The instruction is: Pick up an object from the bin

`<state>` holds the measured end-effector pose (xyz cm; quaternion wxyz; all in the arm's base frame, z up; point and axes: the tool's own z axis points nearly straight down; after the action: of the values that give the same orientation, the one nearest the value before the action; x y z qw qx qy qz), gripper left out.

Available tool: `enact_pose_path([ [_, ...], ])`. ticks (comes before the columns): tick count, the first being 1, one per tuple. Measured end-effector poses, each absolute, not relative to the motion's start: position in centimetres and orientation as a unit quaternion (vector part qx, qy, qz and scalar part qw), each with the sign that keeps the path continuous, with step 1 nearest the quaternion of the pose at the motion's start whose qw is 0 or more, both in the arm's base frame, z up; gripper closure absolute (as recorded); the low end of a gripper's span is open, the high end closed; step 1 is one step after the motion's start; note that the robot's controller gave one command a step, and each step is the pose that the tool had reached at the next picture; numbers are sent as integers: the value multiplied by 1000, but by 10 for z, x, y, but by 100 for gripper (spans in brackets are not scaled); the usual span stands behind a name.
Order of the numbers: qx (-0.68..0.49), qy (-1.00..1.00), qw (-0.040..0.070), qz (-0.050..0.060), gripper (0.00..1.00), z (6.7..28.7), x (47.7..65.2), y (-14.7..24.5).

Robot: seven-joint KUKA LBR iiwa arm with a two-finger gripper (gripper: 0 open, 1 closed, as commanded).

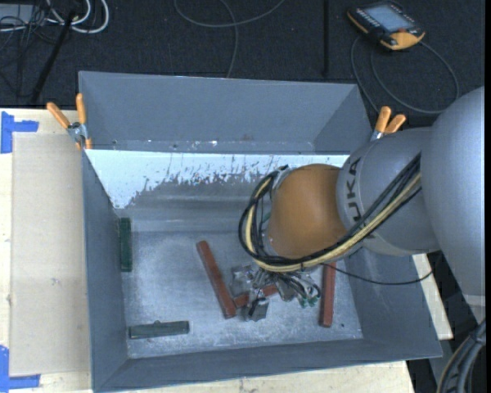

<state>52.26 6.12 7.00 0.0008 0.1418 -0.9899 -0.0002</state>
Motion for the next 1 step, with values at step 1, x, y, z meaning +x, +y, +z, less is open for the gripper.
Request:
enact_pose_path([
  [1,146,-989,4,-1,100,119,523,38],
])
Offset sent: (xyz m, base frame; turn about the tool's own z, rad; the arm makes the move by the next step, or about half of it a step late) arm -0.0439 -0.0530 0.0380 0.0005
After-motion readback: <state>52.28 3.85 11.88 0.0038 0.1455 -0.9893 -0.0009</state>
